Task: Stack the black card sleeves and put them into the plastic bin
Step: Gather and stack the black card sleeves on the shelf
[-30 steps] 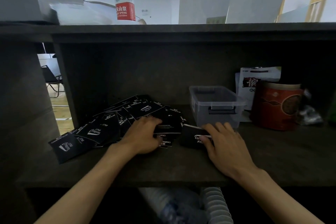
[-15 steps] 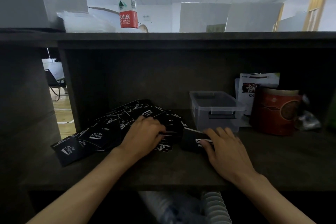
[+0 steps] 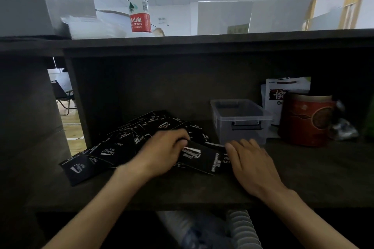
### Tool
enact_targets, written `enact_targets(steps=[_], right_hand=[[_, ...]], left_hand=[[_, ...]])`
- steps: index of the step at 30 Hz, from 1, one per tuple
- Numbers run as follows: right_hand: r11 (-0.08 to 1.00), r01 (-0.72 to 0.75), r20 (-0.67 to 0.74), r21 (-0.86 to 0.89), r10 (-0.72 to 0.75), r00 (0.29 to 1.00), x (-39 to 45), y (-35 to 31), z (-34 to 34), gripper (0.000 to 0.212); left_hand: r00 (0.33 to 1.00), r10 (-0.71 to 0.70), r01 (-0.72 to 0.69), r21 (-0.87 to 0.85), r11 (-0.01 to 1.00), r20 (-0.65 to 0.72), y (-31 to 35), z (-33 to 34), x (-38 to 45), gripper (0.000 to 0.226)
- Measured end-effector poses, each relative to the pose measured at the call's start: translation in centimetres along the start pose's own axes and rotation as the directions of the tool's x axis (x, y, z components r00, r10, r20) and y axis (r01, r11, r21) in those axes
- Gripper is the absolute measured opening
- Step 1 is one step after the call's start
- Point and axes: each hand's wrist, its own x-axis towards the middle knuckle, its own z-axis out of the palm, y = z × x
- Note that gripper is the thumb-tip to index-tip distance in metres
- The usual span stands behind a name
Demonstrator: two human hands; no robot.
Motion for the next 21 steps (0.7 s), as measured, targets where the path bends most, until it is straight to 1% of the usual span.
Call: enact_targets(steps=[1,3,5,6,7,10,12,13,15,16,17,19,21], right_hand=[[1.000,-0.002,0.007,0.010,0.002,1.000,0.0,0.0,-0.1,0.063],[0.999,0.005,0.031,-0.034,-0.004,1.000,-0.1,-0.1,-0.1,0.058],[0.997,0.012,0.053,-0.076,-0.008,0.999,-0.2,-0.2,-0.1,0.052],[0.996,0.014,0.062,-0.088,-0.009,0.998,-0.2,-0.2,0.0,0.051],[0.995,0.016,0.068,-0.097,-0.010,0.998,-0.2,-0.1,0.0,0.050],[0.994,0.026,0.061,-0.103,-0.020,0.998,-0.3,0.0,0.0,0.047],[0.995,0.034,0.043,-0.091,-0.030,0.999,-0.3,0.0,0.0,0.043],[0.996,0.036,0.036,-0.084,-0.034,0.999,-0.2,0.1,0.0,0.040],[0.995,0.026,0.042,-0.092,-0.022,0.999,0.0,0.7,-0.2,0.037],[0.994,0.019,0.056,-0.104,-0.013,0.998,0.1,1.1,-0.4,0.037],[0.993,0.012,0.070,-0.117,-0.004,0.998,0.2,1.6,-0.7,0.037],[0.990,0.001,0.078,-0.138,0.009,0.997,0.2,2.5,-1.1,0.037],[0.988,-0.003,0.064,-0.156,0.013,0.998,-0.1,3.0,-1.3,0.037]], left_hand=[[0.999,-0.019,0.020,0.036,0.999,-0.034,0.5,1.3,0.0,0.018],[0.994,-0.034,0.047,0.130,0.990,-0.099,1.7,4.1,0.2,0.039],[0.992,0.008,0.028,0.270,0.962,-0.128,2.5,6.3,0.6,0.055],[0.992,0.015,0.023,0.292,0.956,-0.128,2.6,7.1,0.8,0.059],[0.993,0.009,0.024,0.269,0.963,-0.121,2.6,7.6,0.9,0.061],[0.995,0.003,0.008,0.119,0.993,-0.096,1.7,7.1,0.8,0.058],[0.990,0.010,0.002,0.085,0.996,-0.138,0.1,5.8,0.7,0.048],[0.991,0.005,0.012,0.120,0.993,-0.134,-0.9,5.2,0.6,0.045],[0.998,-0.039,0.048,0.236,0.970,-0.042,-2.8,4.4,0.5,0.052],[0.998,-0.061,0.055,0.274,0.960,0.013,-3.4,4.3,0.4,0.055],[0.997,-0.061,0.046,0.288,0.957,0.043,-3.7,4.3,0.3,0.052],[1.000,0.009,-0.012,0.291,0.957,0.013,-4.0,4.5,0.2,0.039],[0.997,0.065,-0.048,0.314,0.948,-0.044,-4.1,4.7,0.0,0.031]])
